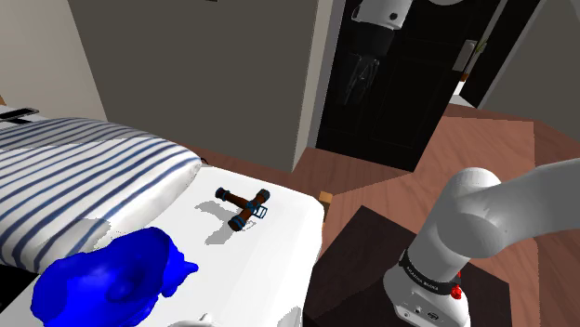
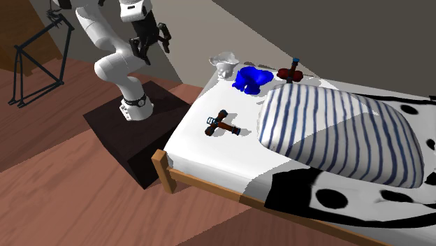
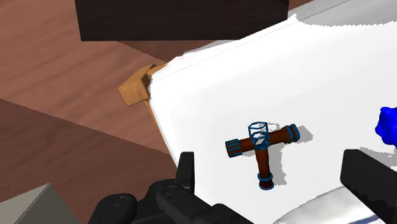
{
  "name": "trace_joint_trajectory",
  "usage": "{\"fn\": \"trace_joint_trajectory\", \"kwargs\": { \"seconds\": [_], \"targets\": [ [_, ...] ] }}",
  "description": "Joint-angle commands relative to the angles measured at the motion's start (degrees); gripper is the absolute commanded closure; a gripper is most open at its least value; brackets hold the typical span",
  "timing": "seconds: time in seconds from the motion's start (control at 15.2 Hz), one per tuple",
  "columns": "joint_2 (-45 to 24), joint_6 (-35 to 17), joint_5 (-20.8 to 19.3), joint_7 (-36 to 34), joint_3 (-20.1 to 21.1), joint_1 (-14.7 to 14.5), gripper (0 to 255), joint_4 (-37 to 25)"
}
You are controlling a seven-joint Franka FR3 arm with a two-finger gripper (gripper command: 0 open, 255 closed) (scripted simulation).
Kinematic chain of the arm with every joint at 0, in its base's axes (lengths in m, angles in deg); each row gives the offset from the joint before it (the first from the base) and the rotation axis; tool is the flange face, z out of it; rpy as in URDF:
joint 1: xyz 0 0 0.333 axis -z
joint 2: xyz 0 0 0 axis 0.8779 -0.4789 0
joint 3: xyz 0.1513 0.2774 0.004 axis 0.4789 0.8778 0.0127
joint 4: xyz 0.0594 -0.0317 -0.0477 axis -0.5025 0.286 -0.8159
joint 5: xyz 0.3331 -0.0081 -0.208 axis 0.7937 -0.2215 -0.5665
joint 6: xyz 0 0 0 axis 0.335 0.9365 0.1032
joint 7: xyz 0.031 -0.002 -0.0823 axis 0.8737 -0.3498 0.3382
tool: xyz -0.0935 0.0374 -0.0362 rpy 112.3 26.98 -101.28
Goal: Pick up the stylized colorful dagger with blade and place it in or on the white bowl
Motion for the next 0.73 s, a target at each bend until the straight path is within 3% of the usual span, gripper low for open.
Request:
{"fn": "trace_joint_trajectory", "kwargs": {
  "seconds": [0.0, 0.66],
  "targets": [
    [0.0, 0.0, 0.0, 0.0, 0.0, 0.0, 0, 0.0],
    [-11.94, -18.43, 2.87, 2.48, 2.43, -2.99, 0, 7.44]
  ]
}}
